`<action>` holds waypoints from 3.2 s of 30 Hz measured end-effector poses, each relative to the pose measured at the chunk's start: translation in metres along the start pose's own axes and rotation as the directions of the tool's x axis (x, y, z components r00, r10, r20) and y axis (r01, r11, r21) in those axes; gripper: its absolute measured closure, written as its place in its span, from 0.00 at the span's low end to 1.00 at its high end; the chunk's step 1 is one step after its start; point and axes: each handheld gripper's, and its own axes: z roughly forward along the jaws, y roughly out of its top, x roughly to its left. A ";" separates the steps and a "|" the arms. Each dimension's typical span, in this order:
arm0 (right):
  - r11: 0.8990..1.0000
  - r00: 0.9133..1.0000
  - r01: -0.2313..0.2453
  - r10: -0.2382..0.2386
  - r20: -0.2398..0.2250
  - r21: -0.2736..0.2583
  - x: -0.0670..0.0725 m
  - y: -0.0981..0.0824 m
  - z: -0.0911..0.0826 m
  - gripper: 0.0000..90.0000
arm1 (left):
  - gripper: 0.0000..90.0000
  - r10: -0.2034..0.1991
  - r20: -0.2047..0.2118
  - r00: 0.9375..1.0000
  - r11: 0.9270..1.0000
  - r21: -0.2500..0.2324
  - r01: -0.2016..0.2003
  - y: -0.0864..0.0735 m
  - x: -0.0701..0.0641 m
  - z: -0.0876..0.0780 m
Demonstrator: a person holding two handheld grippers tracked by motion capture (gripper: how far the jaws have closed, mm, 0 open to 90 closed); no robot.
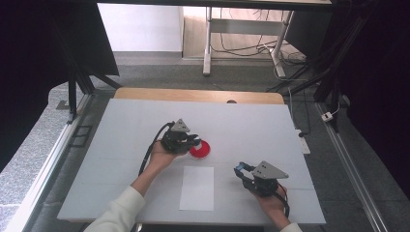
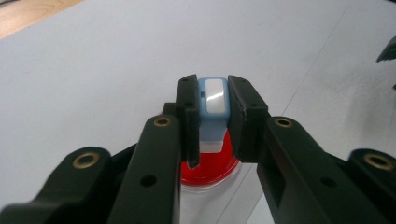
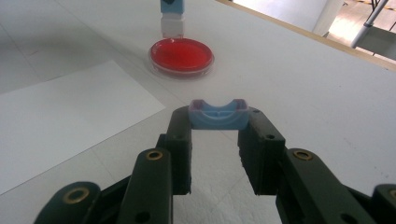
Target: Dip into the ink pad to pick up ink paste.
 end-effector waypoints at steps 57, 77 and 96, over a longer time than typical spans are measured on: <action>1.000 1.000 0.009 -0.009 -0.008 0.007 0.002 -0.001 0.003 0.72 | 0.84 0.011 -0.006 1.000 0.998 0.058 -0.011 -0.010 0.001 0.017; 1.000 1.000 0.010 -0.010 -0.004 0.007 0.001 -0.001 0.002 0.72 | 0.83 0.016 -0.015 1.000 0.999 0.048 -0.015 -0.009 0.000 0.015; 1.000 1.000 0.014 -0.014 -0.004 0.007 0.001 -0.001 0.002 0.72 | 0.83 -0.002 -0.014 1.000 0.997 -0.077 0.001 0.007 0.001 -0.021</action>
